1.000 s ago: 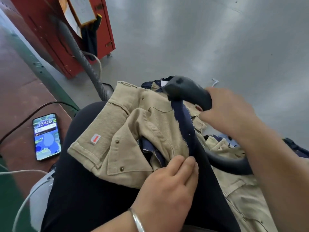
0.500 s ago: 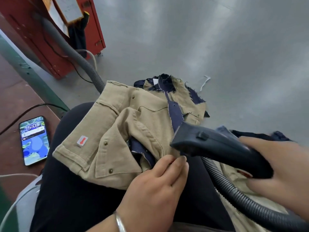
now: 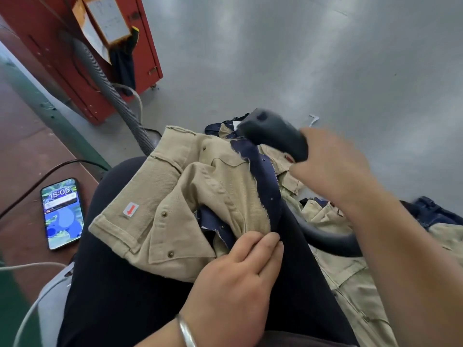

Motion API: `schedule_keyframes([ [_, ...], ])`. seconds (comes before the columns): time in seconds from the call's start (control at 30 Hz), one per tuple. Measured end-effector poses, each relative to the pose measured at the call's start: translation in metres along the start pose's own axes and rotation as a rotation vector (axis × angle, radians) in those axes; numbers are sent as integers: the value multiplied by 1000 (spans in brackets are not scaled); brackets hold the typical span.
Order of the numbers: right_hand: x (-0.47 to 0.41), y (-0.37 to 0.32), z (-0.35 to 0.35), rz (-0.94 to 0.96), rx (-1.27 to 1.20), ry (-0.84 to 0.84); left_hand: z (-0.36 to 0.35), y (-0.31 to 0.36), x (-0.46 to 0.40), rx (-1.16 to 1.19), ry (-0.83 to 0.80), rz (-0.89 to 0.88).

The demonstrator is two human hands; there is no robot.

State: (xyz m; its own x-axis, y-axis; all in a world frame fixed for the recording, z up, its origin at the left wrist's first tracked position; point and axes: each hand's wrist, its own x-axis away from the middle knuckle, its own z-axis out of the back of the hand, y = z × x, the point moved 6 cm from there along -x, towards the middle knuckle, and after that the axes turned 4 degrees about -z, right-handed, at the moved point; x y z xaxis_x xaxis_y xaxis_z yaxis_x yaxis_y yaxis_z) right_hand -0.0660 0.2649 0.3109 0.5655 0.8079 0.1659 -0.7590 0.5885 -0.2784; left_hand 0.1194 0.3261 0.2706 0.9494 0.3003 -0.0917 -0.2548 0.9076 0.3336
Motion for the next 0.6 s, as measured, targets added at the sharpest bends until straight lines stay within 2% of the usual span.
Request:
schedule_keyframes([
  [0.17,13,46,28,-33,-237,8,3,-2,2,43,2,18],
  [0.27,56,67,34,-35,-300,-102,3,-2,1,63,14,17],
  [0.47,109,78,4,-34,-123,-285,7,-4,-5,80,43,39],
  [0.6,88,78,-11,-42,-168,-276,10,-6,-11,99,59,54],
])
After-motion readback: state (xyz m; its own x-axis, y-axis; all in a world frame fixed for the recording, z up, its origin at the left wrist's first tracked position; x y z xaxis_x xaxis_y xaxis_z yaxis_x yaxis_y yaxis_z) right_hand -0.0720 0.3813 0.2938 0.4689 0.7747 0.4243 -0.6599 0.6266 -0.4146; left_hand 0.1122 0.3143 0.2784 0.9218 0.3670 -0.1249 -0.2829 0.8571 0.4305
